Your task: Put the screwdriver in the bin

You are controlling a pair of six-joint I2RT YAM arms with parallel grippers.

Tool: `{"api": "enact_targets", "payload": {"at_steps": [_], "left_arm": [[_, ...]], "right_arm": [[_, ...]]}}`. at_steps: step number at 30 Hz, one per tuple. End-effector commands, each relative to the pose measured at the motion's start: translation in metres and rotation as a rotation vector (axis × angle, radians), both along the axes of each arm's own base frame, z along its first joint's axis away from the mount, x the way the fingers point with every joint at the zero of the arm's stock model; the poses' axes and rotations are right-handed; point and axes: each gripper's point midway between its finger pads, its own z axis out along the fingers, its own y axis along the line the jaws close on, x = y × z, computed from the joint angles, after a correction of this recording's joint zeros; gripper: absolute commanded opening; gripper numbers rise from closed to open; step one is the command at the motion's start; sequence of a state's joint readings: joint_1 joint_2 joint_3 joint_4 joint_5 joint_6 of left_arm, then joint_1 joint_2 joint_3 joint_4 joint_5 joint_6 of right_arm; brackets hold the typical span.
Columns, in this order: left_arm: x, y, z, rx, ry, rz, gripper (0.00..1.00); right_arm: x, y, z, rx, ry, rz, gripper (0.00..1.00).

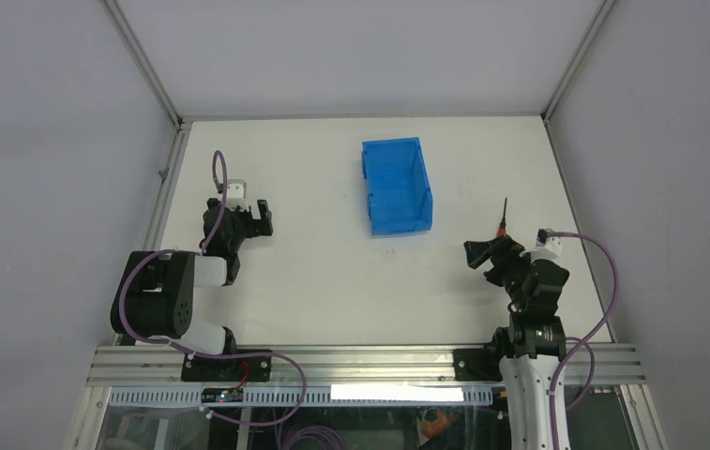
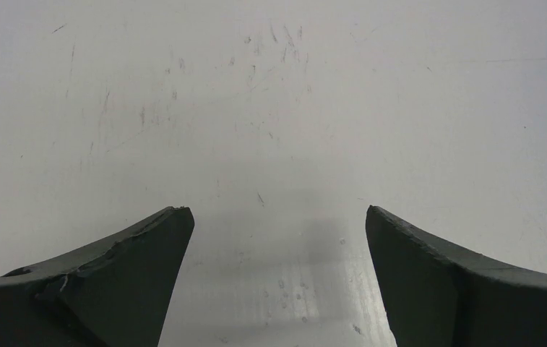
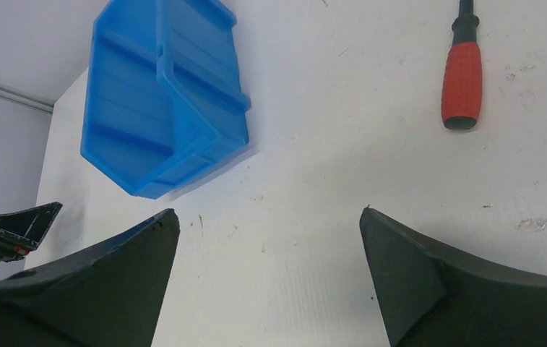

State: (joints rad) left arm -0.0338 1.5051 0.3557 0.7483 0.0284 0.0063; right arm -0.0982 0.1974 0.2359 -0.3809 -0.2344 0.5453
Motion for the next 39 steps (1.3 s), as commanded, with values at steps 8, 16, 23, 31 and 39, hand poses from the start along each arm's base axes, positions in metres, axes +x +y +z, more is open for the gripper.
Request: {"api": "enact_targets", "payload": {"at_steps": [8,16,23,31,39], "left_arm": [[0.014,-0.008,0.024,-0.023,-0.087,-0.02,0.99],[0.014,-0.008,0.023,-0.022,-0.086,-0.02,0.99],[0.014,-0.008,0.023,-0.023,-0.086,-0.02,0.99],[0.014,-0.008,0.023,-0.023,-0.087,-0.021,0.99],[0.014,-0.008,0.023,-0.023,-0.086,-0.022,0.99]], "right_arm": [[0.006,-0.005,0.064,-0.085,-0.128,0.011,0.99],[0.031,-0.064,0.099,-0.361,0.278,-0.128,0.99],[0.068,-0.087,0.057,-0.438,0.815,-0.008,0.99],[0.107,-0.094,-0.053,-0.241,1.049,0.097,0.86],[0.11,-0.098,-0.109,-0.242,1.152,0.128,0.59]]}}
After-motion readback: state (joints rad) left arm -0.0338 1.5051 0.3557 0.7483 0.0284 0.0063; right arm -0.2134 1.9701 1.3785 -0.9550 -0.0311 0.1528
